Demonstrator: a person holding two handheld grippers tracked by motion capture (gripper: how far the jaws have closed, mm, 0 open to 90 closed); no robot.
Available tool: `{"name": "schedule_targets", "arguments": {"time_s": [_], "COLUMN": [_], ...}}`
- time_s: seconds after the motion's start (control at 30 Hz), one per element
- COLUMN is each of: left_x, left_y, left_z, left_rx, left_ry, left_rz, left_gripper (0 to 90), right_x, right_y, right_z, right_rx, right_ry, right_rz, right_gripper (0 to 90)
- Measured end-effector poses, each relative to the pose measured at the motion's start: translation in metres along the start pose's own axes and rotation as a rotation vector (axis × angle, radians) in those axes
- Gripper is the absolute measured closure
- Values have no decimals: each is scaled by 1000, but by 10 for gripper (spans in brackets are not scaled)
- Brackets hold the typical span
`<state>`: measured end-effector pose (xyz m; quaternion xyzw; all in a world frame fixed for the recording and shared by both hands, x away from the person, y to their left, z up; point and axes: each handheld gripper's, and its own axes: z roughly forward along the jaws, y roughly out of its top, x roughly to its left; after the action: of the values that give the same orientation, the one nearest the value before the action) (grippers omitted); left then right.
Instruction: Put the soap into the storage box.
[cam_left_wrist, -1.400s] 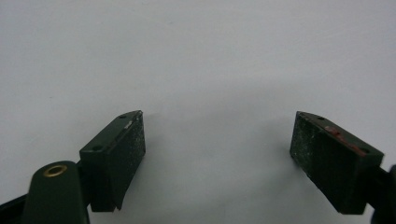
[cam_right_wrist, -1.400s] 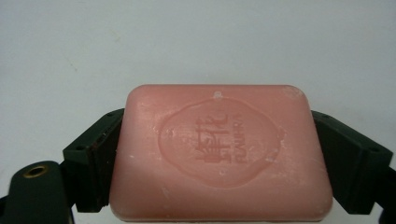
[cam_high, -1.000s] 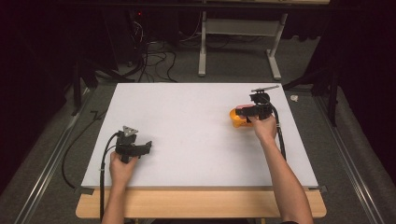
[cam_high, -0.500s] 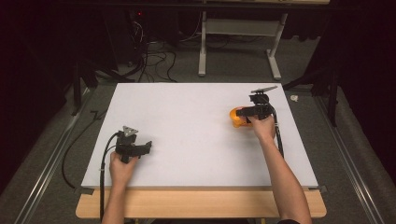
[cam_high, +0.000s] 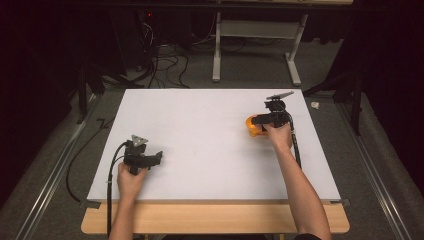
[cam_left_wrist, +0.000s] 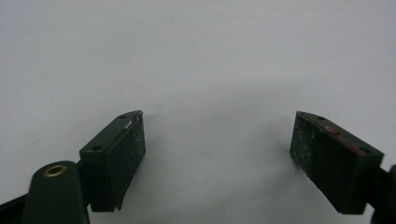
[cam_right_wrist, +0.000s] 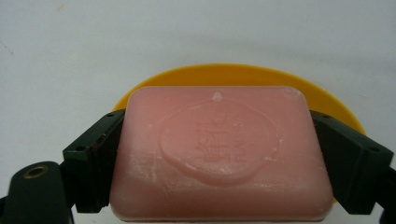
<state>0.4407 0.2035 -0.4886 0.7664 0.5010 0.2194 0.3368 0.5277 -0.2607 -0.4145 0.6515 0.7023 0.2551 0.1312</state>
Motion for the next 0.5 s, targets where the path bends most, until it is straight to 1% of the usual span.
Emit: {"name": "schedule_targets", "arguments": {"time_s": [0.13,0.23,0.4,0.5], "left_x": [0,0,0,0], "left_y": [0,0,0,0], "left_z": [0,0,0,0], "left_rx": [1,1,1,1], "left_ry": [0,0,-1,-1], "left_rz": [1,0,-1,0], "left_gripper": [185,185,185,185], "right_x": [4,5,4,4], "right_y": [2,3,3,4], "right_z": [1,4,8,8], "right_rx": [8,28,48,53], "right_ry": [-6,-14,-15,-15], "right_rz": [-1,1,15,13], "right_gripper": [133,133,132,132]}}
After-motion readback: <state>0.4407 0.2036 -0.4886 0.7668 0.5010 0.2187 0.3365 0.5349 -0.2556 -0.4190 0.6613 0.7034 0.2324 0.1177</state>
